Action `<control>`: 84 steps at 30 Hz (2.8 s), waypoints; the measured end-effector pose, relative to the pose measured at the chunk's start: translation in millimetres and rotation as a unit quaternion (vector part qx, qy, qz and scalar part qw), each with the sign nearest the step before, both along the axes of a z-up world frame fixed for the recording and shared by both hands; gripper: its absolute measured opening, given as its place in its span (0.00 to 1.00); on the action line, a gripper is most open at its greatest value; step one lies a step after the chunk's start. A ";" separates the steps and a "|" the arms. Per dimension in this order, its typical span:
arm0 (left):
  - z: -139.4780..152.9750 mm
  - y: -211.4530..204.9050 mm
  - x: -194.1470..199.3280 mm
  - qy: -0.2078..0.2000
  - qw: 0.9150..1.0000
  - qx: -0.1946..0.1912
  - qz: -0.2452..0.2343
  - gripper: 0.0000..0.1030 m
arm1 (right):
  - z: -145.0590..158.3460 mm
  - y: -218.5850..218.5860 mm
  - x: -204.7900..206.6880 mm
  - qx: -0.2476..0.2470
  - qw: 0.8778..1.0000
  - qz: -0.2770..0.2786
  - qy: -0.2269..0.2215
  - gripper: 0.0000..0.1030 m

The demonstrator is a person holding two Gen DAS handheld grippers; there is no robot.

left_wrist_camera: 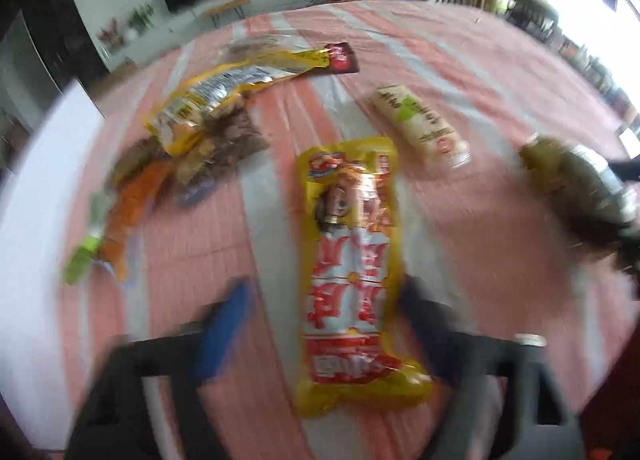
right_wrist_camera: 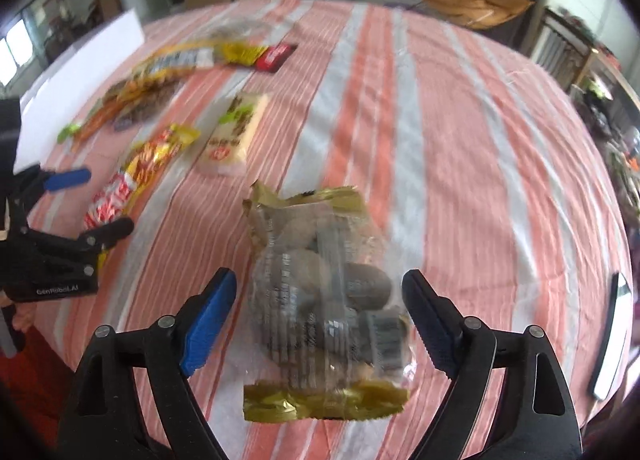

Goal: Organize snacks
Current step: 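Carry both packs over the white box and open both grippers to drop them, then return both grippers from the box to the table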

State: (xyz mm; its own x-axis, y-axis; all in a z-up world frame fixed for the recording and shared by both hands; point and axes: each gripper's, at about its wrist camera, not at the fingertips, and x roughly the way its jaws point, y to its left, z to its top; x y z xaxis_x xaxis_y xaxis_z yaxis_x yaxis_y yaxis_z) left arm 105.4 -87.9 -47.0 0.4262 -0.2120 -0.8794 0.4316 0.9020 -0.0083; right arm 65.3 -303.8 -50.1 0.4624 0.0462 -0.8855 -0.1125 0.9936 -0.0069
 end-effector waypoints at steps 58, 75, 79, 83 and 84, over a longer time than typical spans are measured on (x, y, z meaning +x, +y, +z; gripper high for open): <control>92.8 257.8 8.5 -0.185 0.939 0.002 0.292 0.87 | -33.6 0.8 6.6 0.003 0.993 -0.049 -0.109 0.83; 119.4 120.5 -63.7 -0.267 0.948 0.001 0.174 1.00 | -36.0 -2.8 -2.2 0.011 0.994 -0.044 -0.102 0.91; 66.3 94.7 -46.1 -0.173 0.972 0.014 0.157 1.00 | -35.8 -3.0 -2.6 0.011 0.994 -0.044 -0.102 0.91; 34.1 76.3 -39.4 -0.135 0.978 0.042 0.153 1.00 | -35.7 -3.0 -2.5 0.011 0.994 -0.044 -0.102 0.91; 29.3 74.5 -40.1 -0.134 0.978 0.050 0.151 1.00 | -35.8 -3.0 -2.4 0.011 0.994 -0.044 -0.102 0.91</control>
